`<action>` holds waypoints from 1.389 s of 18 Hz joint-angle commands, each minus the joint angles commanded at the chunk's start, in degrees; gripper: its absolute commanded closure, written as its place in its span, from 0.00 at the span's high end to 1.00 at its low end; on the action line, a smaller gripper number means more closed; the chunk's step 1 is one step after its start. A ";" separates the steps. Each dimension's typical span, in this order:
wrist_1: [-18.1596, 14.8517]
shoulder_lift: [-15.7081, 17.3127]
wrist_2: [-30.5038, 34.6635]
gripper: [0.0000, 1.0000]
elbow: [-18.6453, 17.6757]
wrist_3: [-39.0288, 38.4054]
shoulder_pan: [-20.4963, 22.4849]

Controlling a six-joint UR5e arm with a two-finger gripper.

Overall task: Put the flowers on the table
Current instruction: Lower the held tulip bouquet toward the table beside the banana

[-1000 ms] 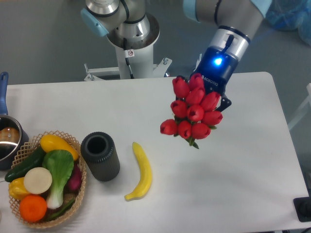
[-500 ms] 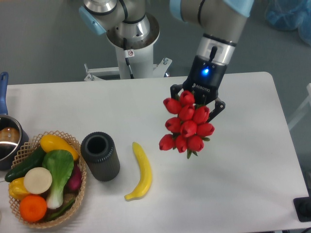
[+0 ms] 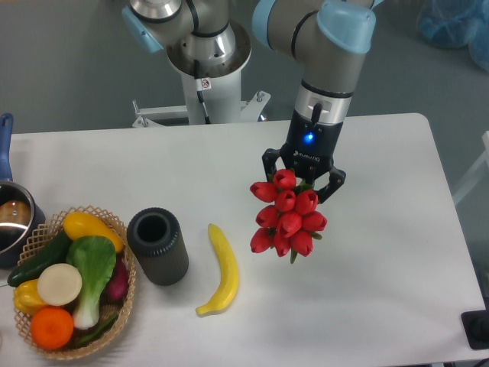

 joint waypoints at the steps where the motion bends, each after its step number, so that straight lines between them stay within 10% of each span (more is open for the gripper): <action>1: 0.00 0.00 0.09 0.34 -0.70 0.00 0.09; 25: -1.93 -5.27 7.99 0.38 -6.77 -1.32 4.57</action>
